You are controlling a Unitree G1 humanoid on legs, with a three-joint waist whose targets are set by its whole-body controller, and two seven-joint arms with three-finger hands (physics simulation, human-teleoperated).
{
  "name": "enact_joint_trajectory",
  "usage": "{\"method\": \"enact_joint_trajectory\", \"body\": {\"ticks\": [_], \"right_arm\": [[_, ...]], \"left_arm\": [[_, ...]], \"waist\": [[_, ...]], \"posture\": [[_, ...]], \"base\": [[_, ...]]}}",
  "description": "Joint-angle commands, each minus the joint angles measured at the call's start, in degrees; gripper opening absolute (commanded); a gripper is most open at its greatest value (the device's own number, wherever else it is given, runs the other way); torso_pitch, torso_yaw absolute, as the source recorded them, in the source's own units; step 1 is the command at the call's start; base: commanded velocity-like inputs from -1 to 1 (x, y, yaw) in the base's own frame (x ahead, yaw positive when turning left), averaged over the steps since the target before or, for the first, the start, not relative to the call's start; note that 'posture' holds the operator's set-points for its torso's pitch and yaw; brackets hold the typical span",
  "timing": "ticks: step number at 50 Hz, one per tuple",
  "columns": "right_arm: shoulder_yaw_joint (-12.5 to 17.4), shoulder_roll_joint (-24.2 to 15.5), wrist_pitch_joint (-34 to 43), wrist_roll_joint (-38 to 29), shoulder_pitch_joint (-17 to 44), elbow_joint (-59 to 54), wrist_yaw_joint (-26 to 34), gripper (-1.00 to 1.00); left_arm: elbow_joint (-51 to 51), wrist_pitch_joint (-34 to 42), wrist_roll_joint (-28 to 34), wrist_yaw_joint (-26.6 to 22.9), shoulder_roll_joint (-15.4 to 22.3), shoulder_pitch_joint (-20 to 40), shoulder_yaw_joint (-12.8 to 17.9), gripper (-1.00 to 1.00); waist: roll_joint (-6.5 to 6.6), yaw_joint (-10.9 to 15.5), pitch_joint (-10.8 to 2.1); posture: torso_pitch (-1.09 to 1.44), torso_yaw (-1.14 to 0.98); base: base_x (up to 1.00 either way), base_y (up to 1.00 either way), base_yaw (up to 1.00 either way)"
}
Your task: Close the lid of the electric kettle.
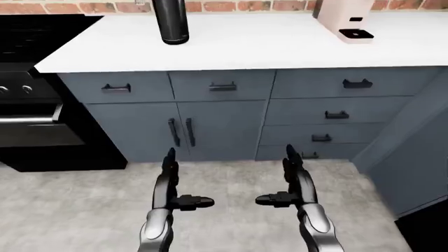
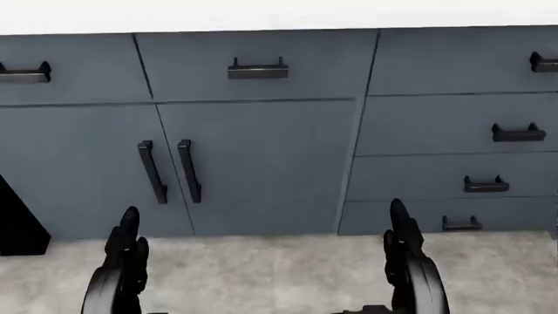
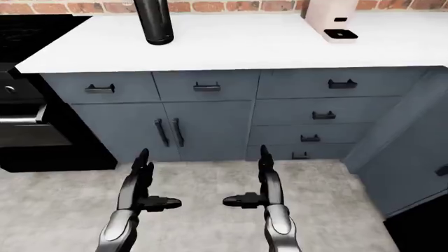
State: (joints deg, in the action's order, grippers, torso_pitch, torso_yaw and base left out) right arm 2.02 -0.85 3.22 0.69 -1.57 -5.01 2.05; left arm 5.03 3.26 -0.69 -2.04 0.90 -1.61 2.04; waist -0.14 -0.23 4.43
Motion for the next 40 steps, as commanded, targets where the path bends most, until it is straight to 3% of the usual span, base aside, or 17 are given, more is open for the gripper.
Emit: {"method": "enact_joint_trajectory", "body": {"ticks": [1, 3, 4, 5, 7, 8, 31, 40], "right_arm": [[-0.1, -0.3, -4.0, -0.1, 1.6, 4.3, 0.3, 1.0], [0.0, -0.4, -4.5, -0.1, 1.3, 4.2, 0.6, 1.0], [0.0, -0.4, -3.6, 0.0, 0.8, 5.6, 0.7, 1.0], [0.0, -0.4, -3.6, -0.3, 0.6, 5.9, 0.7, 1.0], [0.2, -0.5, -4.0, 0.0, 0.7, 5.4, 1.1, 1.0], [0.3, -0.6, -3.8, -0.1, 0.7, 5.7, 1.2, 1.0], [0.9, -0.8, -2.4, -0.6, 0.9, 6.6, 1.7, 1.0], [3.1, -1.5, 5.3, 0.5, -1.4, 18.8, 2.6, 1.0]], "left_arm": [[-7.0, -1.6, -1.3, -0.5, 0.4, 1.3, 0.6, 1.0], [-7.6, -1.4, -1.2, -0.5, 0.4, 1.0, 0.7, 1.0], [-7.4, -1.5, -1.5, -0.7, 0.4, 1.0, 0.7, 1.0], [-8.1, -1.2, -1.2, -0.6, 0.4, 0.7, 0.6, 1.0], [-7.8, -1.3, -1.3, -0.8, 0.4, 0.9, 0.6, 1.0], [-7.5, -1.5, -1.2, -0.9, 0.3, 0.8, 0.5, 1.0], [-8.0, 0.0, -1.9, -1.3, 0.7, 1.4, 1.2, 1.0], [-17.3, 7.8, -6.2, -1.5, 2.9, 2.3, 6.8, 1.0]], "waist": [[-0.45, -0.1, -0.05], [-0.02, 0.4, -3.55], [-0.01, 0.4, -2.96], [-0.39, 0.4, -0.95], [-0.42, 0.5, -3.9], [-0.38, 0.5, -4.23], [-0.17, 0.4, -5.05], [-0.06, 0.5, -4.7]], "posture": [[0.0, 0.0], [0.0, 0.0], [0.0, 0.0], [0.0, 0.0], [0.0, 0.0], [0.0, 0.0], [0.0, 0.0], [0.0, 0.0]], "base": [[0.0, 0.0, 0.0], [0.0, 0.0, 0.0], [0.0, 0.0, 0.0], [0.0, 0.0, 0.0], [0.0, 0.0, 0.0], [0.0, 0.0, 0.0], [0.0, 0.0, 0.0], [0.0, 0.0, 0.0]]}}
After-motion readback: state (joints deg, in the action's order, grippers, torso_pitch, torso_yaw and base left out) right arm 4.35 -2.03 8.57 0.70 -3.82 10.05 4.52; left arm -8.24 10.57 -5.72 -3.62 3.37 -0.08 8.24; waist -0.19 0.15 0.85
